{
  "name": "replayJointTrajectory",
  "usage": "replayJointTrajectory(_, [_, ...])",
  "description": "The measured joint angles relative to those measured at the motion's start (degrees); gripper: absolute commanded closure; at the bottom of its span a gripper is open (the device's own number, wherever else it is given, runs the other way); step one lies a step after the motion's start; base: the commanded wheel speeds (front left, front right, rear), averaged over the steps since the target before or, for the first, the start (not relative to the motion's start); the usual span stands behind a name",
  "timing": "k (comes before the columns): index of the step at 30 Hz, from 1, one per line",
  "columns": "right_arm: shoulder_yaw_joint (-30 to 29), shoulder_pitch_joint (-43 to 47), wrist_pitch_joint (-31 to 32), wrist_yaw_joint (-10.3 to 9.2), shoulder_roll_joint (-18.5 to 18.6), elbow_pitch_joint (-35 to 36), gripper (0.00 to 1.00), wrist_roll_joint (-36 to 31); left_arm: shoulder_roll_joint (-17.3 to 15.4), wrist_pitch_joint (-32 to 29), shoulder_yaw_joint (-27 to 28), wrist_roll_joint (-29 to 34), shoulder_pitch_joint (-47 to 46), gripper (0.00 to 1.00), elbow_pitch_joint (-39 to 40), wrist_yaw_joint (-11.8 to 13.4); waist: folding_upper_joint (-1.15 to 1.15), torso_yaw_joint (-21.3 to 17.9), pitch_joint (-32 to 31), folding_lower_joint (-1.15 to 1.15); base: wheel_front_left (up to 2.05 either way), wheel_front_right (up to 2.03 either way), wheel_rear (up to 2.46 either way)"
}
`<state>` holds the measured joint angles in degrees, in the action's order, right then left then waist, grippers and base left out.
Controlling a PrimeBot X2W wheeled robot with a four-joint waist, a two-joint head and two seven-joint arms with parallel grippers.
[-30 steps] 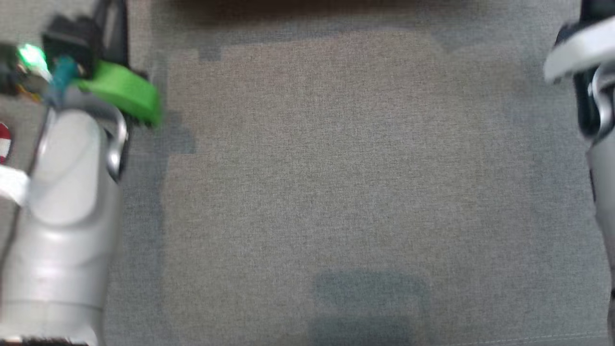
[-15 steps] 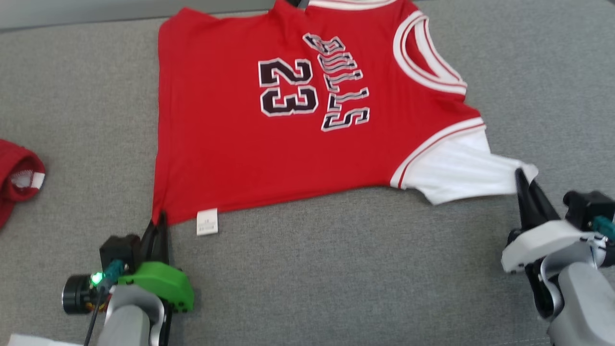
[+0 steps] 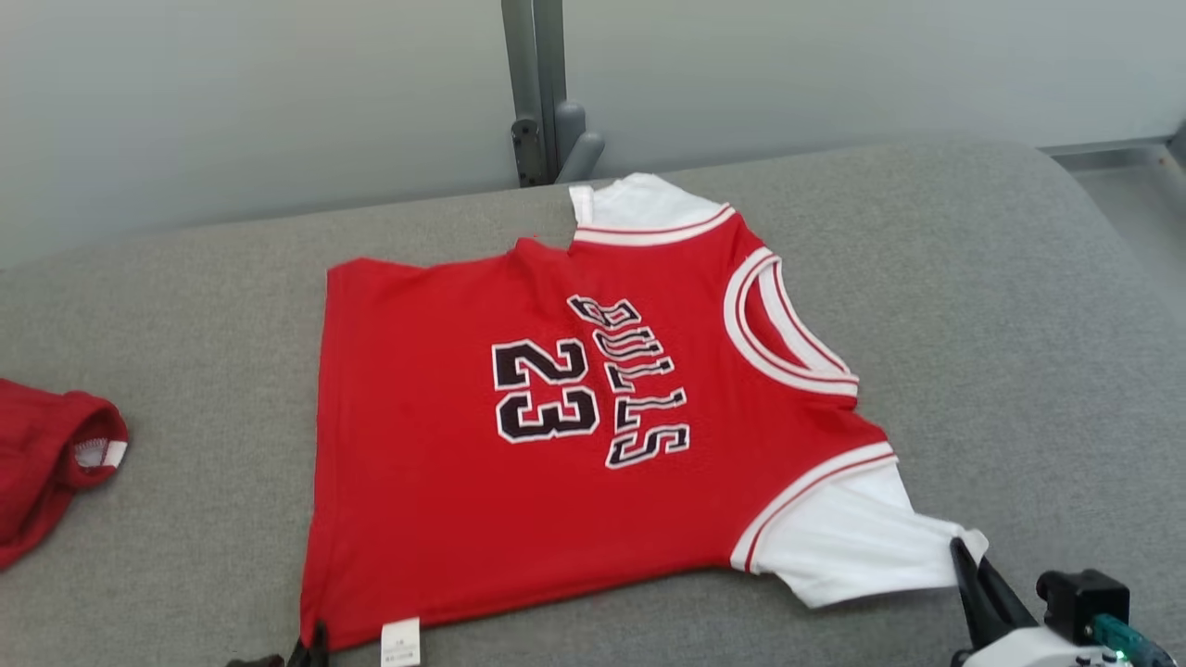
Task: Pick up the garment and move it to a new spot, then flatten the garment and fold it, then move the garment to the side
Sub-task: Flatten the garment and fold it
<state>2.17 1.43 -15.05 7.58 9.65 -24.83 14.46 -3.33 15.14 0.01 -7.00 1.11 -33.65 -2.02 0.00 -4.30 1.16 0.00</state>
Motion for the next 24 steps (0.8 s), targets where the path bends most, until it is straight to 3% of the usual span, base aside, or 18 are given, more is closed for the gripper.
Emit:
replayJointTrajectory(13, [-0.3,9.7,0.0,0.0,1.3,5.0,1.0,1.2,0.6,0.0,0.6,0.5,6.8,1.0,2.6,-0.8,0.0,0.5,-4.5,0.0,0.0,0.0,0.0])
replayJointTrajectory(19, [-0.3,4.3,0.0,-0.02,1.1,9.4,1.0,1.2,0.6,0.0,0.7,0.9,2.7,1.0,8.4,-2.5,0.0,1.4,-2.4,0.0,0.0,0.0,0.0])
replayJointTrajectory(24, [0.5,-4.3,0.0,-0.03,1.2,7.7,1.0,-0.3,0.6,0.0,-0.1,0.0,-1.8,1.0,8.3,-2.8,0.0,2.2,0.3,0.0,0.0,0.0,0.0])
